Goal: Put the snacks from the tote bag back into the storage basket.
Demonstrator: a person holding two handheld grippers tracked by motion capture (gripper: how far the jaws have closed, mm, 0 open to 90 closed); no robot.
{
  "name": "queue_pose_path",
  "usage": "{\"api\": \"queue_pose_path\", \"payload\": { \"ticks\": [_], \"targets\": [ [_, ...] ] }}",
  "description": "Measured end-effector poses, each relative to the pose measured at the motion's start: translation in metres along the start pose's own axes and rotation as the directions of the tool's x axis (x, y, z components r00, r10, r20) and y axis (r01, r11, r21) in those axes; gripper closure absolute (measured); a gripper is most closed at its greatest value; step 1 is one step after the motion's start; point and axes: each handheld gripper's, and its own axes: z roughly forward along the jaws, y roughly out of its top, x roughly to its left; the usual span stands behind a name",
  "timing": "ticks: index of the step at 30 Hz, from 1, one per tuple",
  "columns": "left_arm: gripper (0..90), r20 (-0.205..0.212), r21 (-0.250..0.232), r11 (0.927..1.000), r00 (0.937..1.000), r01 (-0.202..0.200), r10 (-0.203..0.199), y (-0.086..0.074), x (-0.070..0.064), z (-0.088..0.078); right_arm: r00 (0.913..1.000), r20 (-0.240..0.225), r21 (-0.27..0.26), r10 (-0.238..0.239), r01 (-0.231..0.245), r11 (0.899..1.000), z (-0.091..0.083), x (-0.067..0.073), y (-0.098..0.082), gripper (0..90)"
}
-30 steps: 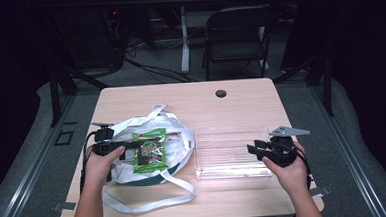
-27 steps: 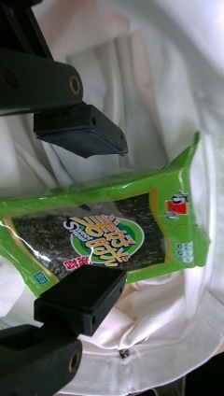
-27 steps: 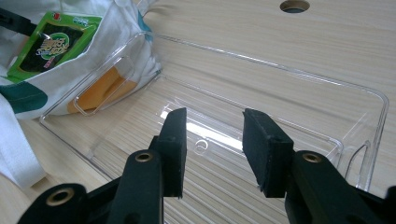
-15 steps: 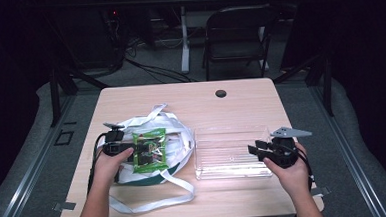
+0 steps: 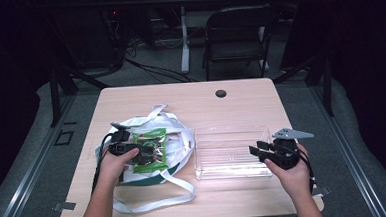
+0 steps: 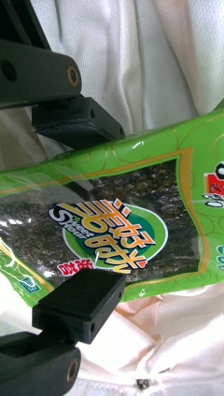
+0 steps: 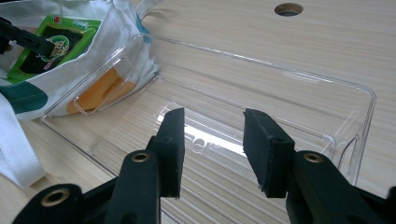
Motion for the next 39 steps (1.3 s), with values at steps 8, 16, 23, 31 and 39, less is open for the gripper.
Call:
{"api": "queue_pose_path", "payload": {
  "ticks": [8, 16, 23, 31, 39],
  "targets": [
    [31.6, -0.001, -0.003, 1.0, 1.0, -0.007, 0.007, 0.0, -0.002, 0.002, 1.0, 0.001, -0.002, -0.006, 0.006, 1.0, 0.0, 0.001, 0.0, 59.0],
    [40.8, -0.01, -0.009, 0.9995, 0.9995, -0.03, 0.03, 0.0, -0.003, -0.001, 1.0, 0.004, 0.0, -0.006, 0.006, 1.0, 0.0, 0.001, 0.0, 59.0],
    [51.3, -0.011, -0.023, 0.9988, 0.999, -0.044, 0.044, 0.0, -0.005, -0.005, 1.0, 0.001, 0.004, -0.007, 0.007, 1.0, 0.001, 0.001, 0.0, 59.0],
    [58.5, 0.009, -0.038, 0.9973, 0.998, -0.063, 0.063, 0.001, -0.007, -0.011, 1.0, 0.004, 0.01, -0.005, 0.005, 1.0, 0.002, 0.001, -0.001, 58.9],
    [62.8, 0.027, -0.043, 0.9965, 0.997, -0.071, 0.072, 0.001, -0.007, -0.017, 1.0, 0.004, 0.014, -0.004, 0.004, 1.0, 0.003, 0.001, -0.001, 58.8]
  ]
}}
